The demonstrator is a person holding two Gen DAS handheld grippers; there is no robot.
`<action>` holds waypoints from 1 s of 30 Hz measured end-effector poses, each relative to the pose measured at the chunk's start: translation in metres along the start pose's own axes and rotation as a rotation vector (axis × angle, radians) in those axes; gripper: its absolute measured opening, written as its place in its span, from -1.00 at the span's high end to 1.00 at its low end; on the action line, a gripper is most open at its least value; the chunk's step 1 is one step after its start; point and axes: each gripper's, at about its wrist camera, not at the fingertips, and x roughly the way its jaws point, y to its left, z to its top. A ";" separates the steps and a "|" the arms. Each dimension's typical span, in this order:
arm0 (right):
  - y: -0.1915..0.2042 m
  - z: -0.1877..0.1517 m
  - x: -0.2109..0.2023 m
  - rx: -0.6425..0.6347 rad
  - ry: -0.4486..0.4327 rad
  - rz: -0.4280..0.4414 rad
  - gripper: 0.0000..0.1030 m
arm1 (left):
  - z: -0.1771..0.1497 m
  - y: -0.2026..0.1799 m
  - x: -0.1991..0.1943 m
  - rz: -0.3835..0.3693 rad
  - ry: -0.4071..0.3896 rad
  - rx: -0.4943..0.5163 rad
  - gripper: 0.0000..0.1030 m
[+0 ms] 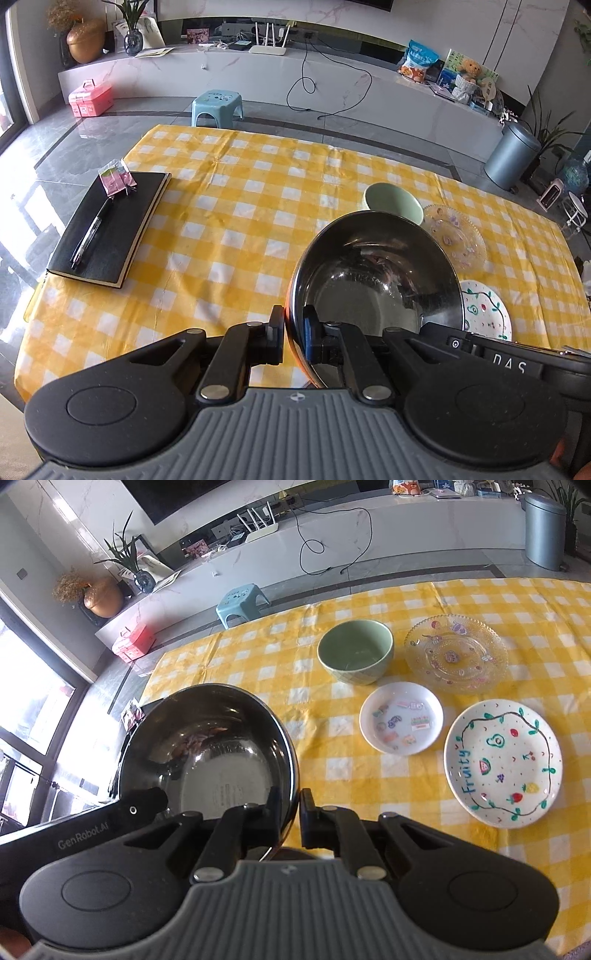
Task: Organize plates and bowls
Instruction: 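Carry the orange bowl with both grippers and lower it into the blue bowl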
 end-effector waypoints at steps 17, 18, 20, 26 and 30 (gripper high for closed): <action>-0.005 -0.048 -0.029 -0.117 0.149 -0.029 0.88 | -0.053 0.012 -0.007 -0.072 0.210 -0.037 0.78; -0.005 -0.050 -0.028 -0.123 0.151 -0.034 0.88 | -0.055 0.012 -0.005 -0.074 0.225 -0.038 0.78; -0.006 -0.051 -0.024 -0.133 0.158 -0.047 0.88 | -0.059 0.011 0.001 -0.071 0.240 -0.028 0.79; -0.009 -0.052 -0.006 -0.153 0.196 -0.081 0.90 | -0.062 0.012 0.019 -0.067 0.300 -0.022 0.79; -0.010 -0.051 0.003 -0.150 0.210 -0.091 0.90 | -0.060 0.014 0.029 -0.067 0.323 -0.027 0.79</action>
